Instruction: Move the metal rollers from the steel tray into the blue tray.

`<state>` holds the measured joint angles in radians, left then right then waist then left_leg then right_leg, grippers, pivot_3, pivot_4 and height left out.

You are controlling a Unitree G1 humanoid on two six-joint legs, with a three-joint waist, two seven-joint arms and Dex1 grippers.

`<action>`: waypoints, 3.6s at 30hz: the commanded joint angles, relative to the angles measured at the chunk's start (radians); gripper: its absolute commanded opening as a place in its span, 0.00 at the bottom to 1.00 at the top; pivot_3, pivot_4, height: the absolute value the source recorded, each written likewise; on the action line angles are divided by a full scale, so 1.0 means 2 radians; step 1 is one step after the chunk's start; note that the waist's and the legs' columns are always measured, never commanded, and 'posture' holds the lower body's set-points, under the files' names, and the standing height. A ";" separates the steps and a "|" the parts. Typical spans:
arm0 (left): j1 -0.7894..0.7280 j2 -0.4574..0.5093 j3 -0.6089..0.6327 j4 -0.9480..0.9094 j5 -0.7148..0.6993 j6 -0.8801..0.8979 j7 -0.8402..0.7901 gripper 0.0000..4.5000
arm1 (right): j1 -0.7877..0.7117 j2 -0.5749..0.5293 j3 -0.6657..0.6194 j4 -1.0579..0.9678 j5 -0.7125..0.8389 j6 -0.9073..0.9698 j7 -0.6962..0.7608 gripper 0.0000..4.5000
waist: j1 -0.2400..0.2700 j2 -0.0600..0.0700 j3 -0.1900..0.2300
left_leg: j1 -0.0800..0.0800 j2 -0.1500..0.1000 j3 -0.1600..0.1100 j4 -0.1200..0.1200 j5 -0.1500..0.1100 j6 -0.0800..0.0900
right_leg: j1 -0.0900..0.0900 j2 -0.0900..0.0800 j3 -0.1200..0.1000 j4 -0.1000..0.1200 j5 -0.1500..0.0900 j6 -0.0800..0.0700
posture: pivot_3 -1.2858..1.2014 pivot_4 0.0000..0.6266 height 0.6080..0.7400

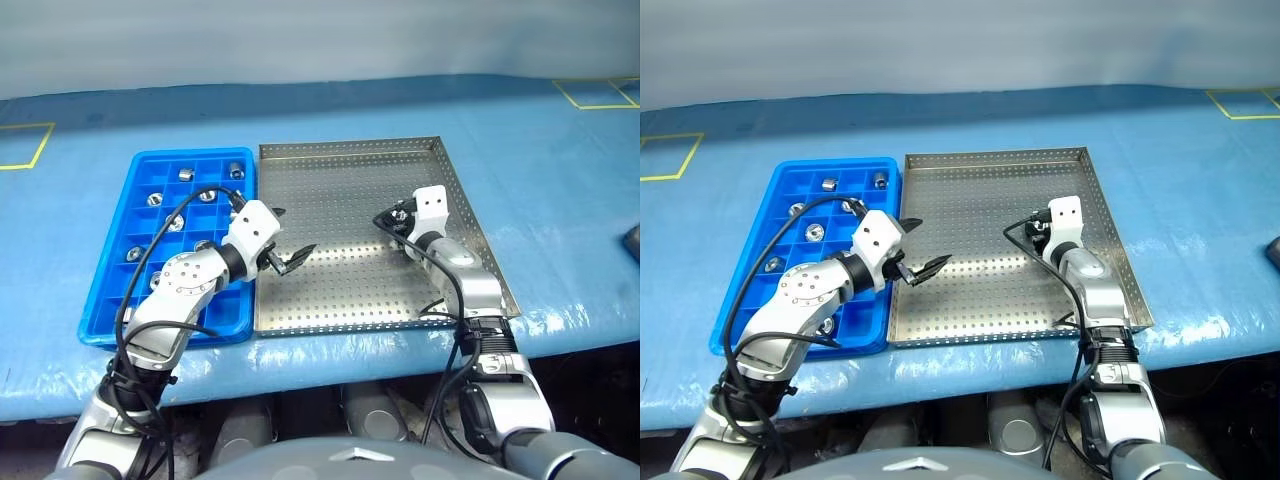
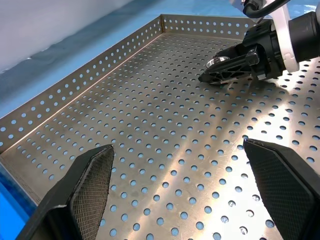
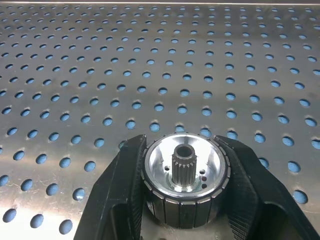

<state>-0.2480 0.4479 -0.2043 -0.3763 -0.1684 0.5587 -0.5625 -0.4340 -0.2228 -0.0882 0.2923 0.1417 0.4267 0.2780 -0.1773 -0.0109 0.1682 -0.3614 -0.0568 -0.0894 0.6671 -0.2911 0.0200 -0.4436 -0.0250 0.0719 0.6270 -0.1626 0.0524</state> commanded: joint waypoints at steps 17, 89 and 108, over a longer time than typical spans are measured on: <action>0.174 0.084 0.179 -0.173 -0.011 0.076 0.030 1.00 | -0.008 0.008 0.112 -0.200 0.037 0.046 0.109 0.39 | 0.008 0.000 0.000 | 0.000 0.001 0.000 0.000 0.000 0.000 | -0.001 0.001 0.000 0.000 0.000 0.000 | 0.50 0.24 1.00; 0.060 0.025 0.102 -0.050 -0.032 -0.013 0.018 1.00 | 0.089 -0.135 0.019 -0.257 0.112 -0.017 0.239 0.99 | 0.009 -0.001 0.000 | 0.001 0.001 -0.004 0.000 0.002 -0.002 | 0.002 0.001 -0.004 0.000 -0.002 0.000 | 0.43 0.24 1.00; 0.067 0.030 0.106 -0.055 -0.040 -0.007 0.020 1.00 | 0.071 -0.126 0.035 -0.240 0.101 -0.027 0.235 0.99 | 0.016 -0.001 0.000 | 0.001 0.001 -0.002 0.000 0.001 -0.002 | 0.001 0.000 -0.002 0.000 -0.001 0.000 | 0.44 0.24 1.00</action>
<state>-0.1051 0.5108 0.0022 -0.4408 -0.2398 0.5546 -0.5245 -0.2728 -0.4765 -0.0092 -0.1695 0.3378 0.3962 0.7524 -0.1461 -0.0126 0.1672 -0.3598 -0.0556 -0.0925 0.6672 -0.2882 0.0166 -0.4411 -0.0241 0.0681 0.6266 -0.1638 0.0530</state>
